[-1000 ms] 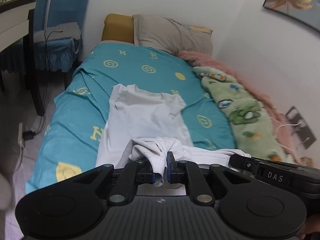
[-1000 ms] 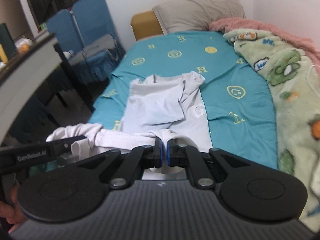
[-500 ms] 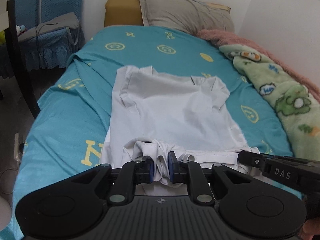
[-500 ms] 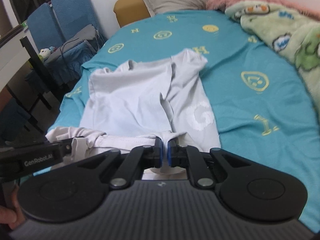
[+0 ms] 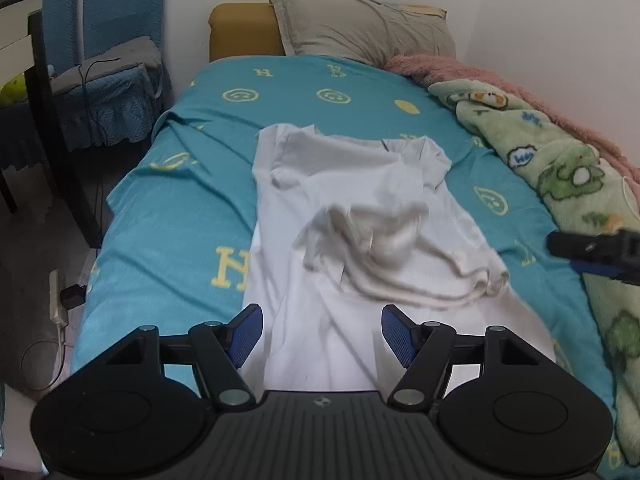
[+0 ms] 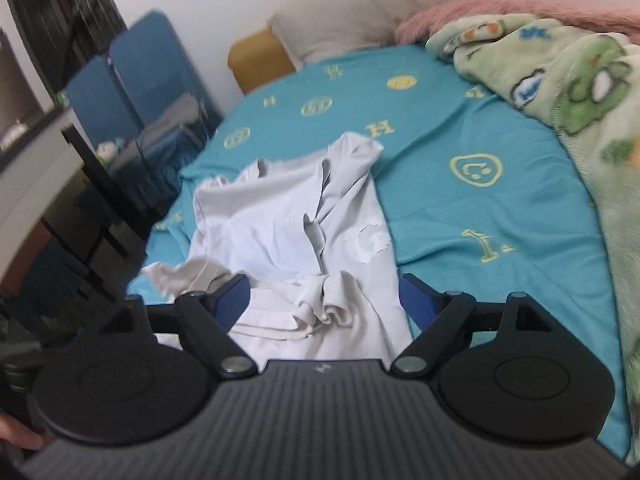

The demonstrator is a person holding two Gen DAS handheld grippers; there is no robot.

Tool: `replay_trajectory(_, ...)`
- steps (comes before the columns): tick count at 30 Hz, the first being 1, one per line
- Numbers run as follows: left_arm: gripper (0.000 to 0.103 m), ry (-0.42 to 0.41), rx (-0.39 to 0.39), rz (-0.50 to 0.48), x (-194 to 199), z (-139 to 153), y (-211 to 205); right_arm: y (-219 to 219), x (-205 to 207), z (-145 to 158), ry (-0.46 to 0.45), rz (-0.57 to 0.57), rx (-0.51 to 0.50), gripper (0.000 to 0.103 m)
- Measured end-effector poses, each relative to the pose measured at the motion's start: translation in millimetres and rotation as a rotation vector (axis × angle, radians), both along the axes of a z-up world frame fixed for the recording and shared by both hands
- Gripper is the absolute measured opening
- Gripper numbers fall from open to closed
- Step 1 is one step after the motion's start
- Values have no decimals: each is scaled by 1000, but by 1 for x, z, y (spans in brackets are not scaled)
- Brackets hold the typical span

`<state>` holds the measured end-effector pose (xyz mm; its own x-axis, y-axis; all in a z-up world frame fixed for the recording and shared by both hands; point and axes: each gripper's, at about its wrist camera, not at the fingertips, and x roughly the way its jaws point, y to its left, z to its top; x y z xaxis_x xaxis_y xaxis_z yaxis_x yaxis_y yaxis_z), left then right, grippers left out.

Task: Fold clothes
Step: 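Lay the folded hem on the shirt and open both grippers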

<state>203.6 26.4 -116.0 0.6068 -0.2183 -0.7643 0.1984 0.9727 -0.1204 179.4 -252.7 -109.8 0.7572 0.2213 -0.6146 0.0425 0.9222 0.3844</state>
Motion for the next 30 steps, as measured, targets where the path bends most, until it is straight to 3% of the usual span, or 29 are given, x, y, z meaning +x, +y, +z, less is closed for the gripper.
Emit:
replay_trajectory(1, 68, 1, 3, 6, -5, 0, 3, -3, -5, -2, 7, -4, 5, 82)
replay_trajectory(4, 66, 20, -1, 24, -12, -9, 10, -7, -12, -17, 63, -9, -4, 69)
replay_trajectory(9, 59, 74, -19, 72, -10, -28, 17, -8, -7, -53, 144, -52, 44, 69)
replay_trajectory(13, 49, 88, -19, 77, -10, -41, 17, 6, 1, -66, 162, -10, -13, 68)
replay_trajectory(14, 46, 81, -18, 74, -10, -41, 17, 9, 2, -67, 166, -4, -35, 60)
replay_trajectory(16, 17, 64, -23, 74, -11, -41, 16, 16, 4, -71, 174, 8, -81, 40)
replay_trajectory(19, 3, 44, -36, 97, -13, -34, 18, 19, 2, -70, 170, 0, -118, 18)
replay_trajectory(20, 3, 40, -39, 107, -14, -32, 19, 18, 1, -69, 171, -12, -128, 14)
replay_trajectory(26, 5, 33, 5, 123, -14, -28, 18, 14, -1, -71, 188, -58, -169, 13)
replay_trajectory(30, 17, 59, 18, 116, -18, -24, 19, 13, -2, -68, 189, -71, -157, 14)
